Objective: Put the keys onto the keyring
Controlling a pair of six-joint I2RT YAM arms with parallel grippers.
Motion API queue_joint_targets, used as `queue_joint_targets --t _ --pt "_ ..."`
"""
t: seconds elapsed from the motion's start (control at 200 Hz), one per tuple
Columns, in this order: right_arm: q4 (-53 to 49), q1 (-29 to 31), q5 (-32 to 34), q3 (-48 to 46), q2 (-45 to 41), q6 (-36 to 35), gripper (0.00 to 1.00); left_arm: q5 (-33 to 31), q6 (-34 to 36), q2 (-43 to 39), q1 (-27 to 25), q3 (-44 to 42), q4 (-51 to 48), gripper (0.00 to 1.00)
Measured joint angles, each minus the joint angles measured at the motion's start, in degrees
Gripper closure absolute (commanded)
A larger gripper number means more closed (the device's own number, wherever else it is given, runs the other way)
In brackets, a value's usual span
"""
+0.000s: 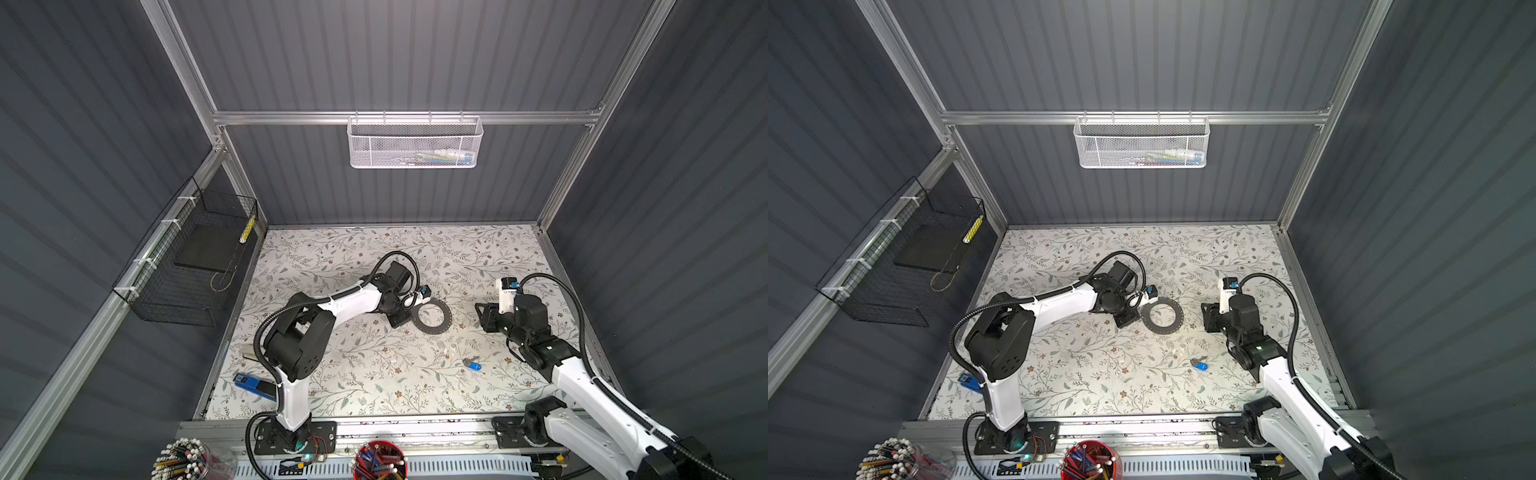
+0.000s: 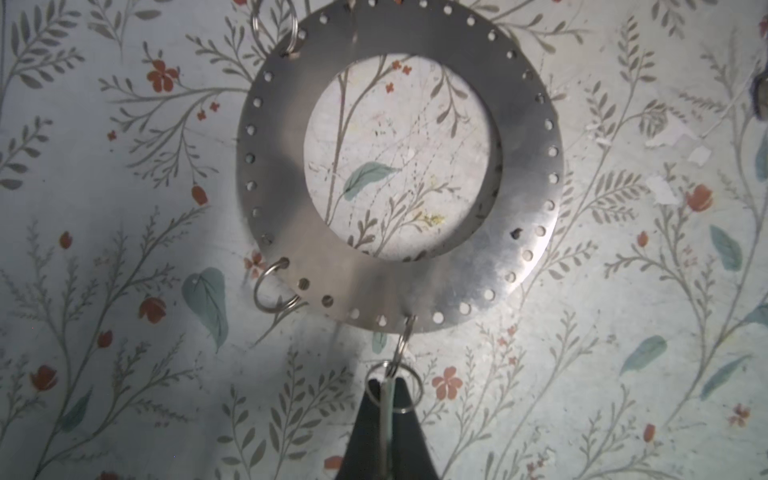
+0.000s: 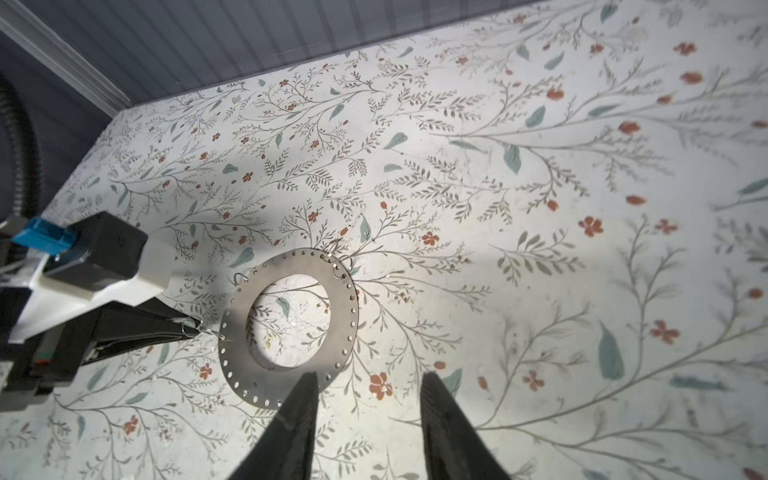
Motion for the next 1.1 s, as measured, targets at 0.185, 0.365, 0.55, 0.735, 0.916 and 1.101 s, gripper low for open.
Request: queue_joint_targets --t 0.185,0.365,0.55,0.735,0.916,1.101 --pt "-2.1 0.0 -1.9 1.6 2.1 2.4 0.54 -4.5 1.2 -2.5 0.0 -4.6 -1.0 0.88" --pt "-3.7 0.1 -1.3 3.2 4.6 4.8 0.58 -9.4 1.9 -5.8 0.5 -7.7 -1.4 0.76" --pt "-4.8 0.8 4.2 3.6 5.3 7.5 0.54 -11.5 -0.2 -12.6 2.0 -10.4 1.6 0.72" --pt "-4.7 2.3 9.7 5.2 7.3 10.0 0.57 -11.7 -8.5 -15.2 2.4 -10.4 10.4 0.63" --pt "0.5 11.9 19.1 6.9 11.3 11.5 0.64 -13.5 -20.7 -16.0 2.4 -10.6 19.8 0.54" --pt "1.9 18.9 28.4 8.6 19.4 12.5 0.62 -14.6 -30.6 -15.4 2.4 -9.4 22.1 0.55"
